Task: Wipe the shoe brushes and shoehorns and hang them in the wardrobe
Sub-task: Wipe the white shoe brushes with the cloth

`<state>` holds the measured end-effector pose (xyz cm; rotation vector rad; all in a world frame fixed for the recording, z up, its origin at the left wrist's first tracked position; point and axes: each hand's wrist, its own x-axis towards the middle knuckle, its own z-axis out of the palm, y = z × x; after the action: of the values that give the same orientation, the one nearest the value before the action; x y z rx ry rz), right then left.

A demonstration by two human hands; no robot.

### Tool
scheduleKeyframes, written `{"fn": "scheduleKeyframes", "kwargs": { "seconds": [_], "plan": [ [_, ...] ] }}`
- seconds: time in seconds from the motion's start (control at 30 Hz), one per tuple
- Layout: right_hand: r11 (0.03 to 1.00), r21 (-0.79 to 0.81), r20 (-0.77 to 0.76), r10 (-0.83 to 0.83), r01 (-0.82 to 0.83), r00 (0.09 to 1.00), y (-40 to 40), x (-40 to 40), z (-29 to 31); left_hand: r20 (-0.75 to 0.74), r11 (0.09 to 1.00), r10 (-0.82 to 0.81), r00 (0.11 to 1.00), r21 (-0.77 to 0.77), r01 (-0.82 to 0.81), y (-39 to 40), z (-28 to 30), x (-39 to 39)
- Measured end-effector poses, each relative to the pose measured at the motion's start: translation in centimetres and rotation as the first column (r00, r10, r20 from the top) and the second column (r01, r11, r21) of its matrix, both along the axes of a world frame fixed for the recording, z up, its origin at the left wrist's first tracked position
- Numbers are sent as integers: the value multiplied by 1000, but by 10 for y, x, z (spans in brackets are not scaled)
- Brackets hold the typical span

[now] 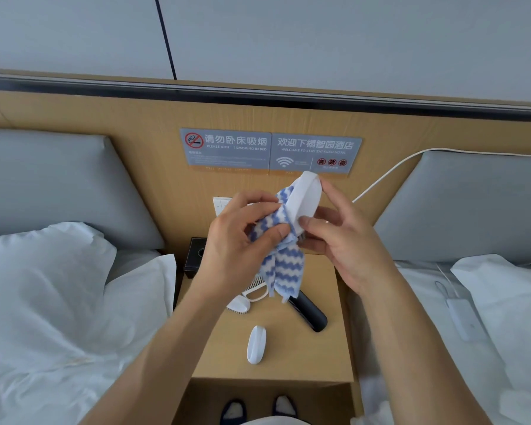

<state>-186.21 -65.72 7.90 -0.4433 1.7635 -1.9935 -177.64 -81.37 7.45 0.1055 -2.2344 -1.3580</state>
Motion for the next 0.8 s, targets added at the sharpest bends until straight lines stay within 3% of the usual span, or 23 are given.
{"fn": "scheduleKeyframes", "kwargs": {
  "seconds": [0.13, 0.23, 0.33, 0.57, 0.8],
  "plan": [
    [956, 280, -360, 15, 93, 933, 1, 0, 3, 98, 999, -35, 995, -8, 36, -12, 6, -1],
    [906, 402, -505, 102, 129, 857, 1, 0, 8, 158, 998, -54, 986, 35, 49, -19, 10, -3],
    [908, 393, -506, 79, 148, 859, -2, 1, 7, 155, 997, -64, 986, 57, 55, -23, 14, -5],
    [949, 277, -289, -69, 152, 955, -5, -6, 3, 111, 996, -81, 991, -24, 84, -20, 6, -3],
    [907, 383, -440, 10, 178, 898, -7, -3, 4, 178, 996, -90, 980, 31, 86, -25, 5, -6]
  ]
}}
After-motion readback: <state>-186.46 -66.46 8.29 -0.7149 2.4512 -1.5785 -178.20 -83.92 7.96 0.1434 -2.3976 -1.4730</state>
